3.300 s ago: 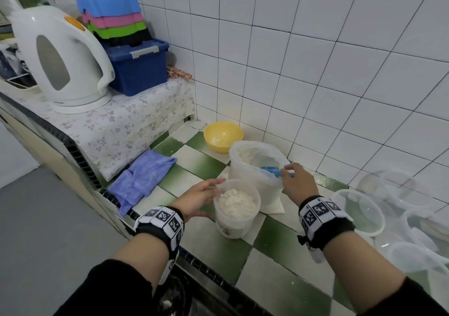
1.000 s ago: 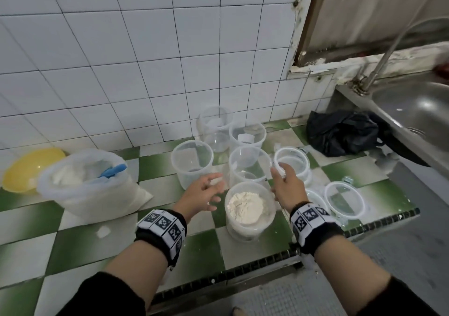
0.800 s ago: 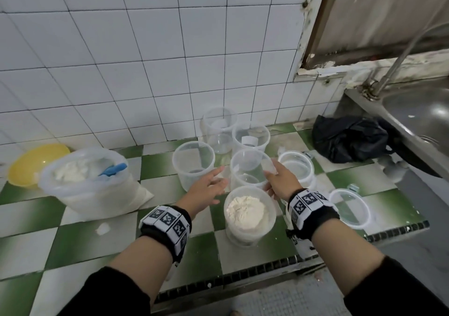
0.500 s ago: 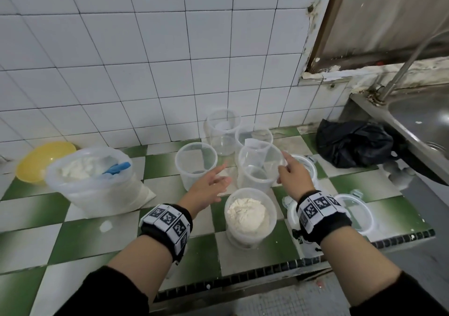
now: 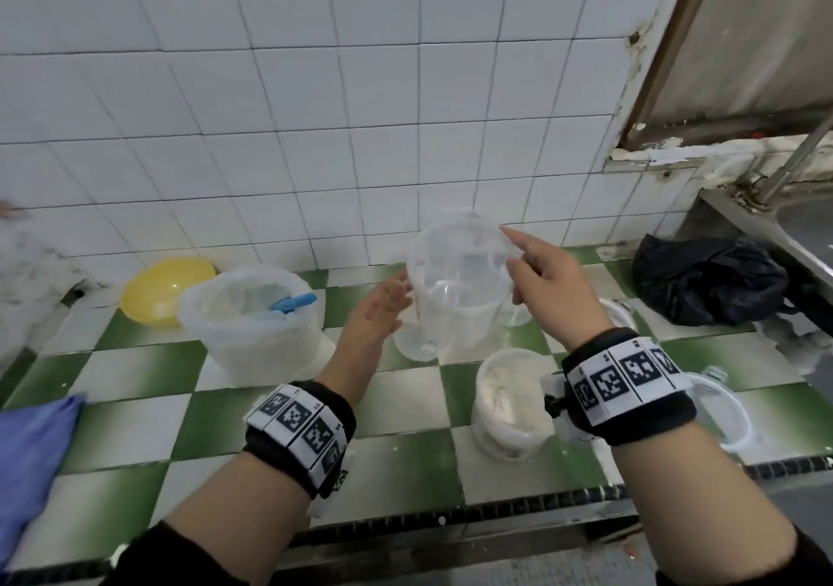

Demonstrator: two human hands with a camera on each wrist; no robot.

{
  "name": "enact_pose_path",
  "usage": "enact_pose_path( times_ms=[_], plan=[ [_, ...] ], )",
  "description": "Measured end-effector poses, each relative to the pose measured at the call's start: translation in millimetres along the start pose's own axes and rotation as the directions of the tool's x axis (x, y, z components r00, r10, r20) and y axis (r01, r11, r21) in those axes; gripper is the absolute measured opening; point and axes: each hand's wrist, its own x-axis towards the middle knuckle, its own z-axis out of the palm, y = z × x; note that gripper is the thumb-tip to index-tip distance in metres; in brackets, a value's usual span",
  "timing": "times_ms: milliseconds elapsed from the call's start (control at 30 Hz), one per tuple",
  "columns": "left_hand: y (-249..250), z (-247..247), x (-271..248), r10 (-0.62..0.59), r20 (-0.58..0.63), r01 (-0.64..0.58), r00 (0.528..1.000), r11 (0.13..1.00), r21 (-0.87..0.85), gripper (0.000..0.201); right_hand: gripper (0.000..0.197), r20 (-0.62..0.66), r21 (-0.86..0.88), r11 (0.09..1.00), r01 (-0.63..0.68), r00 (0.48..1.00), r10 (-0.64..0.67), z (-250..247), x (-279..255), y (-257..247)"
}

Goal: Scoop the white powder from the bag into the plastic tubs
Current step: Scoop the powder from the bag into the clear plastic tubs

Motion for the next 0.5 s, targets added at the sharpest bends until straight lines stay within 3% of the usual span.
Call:
enact_pose_path(
  times_ms=[67,167,233,500],
  plan=[
    [1.7,-21.6,-11.3,-0.016,-0.028,0.016,0.999,1.000,0.005,0.077,0.042,0.094,0.004,1.000,-0.007,0.996,0.007,23.4,-2.1,-11.5],
    [-1.2,-59.8,-32.0,-0.099,-0.143,0.087,0.985,0.992,-0.089,0.038,0.040,0.252,0.003,1.000,0.007,0.968,-0.008,70.8,-10.1,-19.9],
    [-10.0,-88.9,-45.0,-0.124,-0.210,0.106,0.970,0.990,-0.095,0.026,0.038,0.343,0.000,1.000,0.004,0.939,-0.004,106.8,-16.7,-19.1],
    [-55.3,-183.7,-93.1,-0.314,-0.266,0.282,0.911,0.947,-0.153,0.027,0.042,0.498,-0.040,0.999,0.011,0.867,0.011,227.2,-40.4,-6.4]
  ],
)
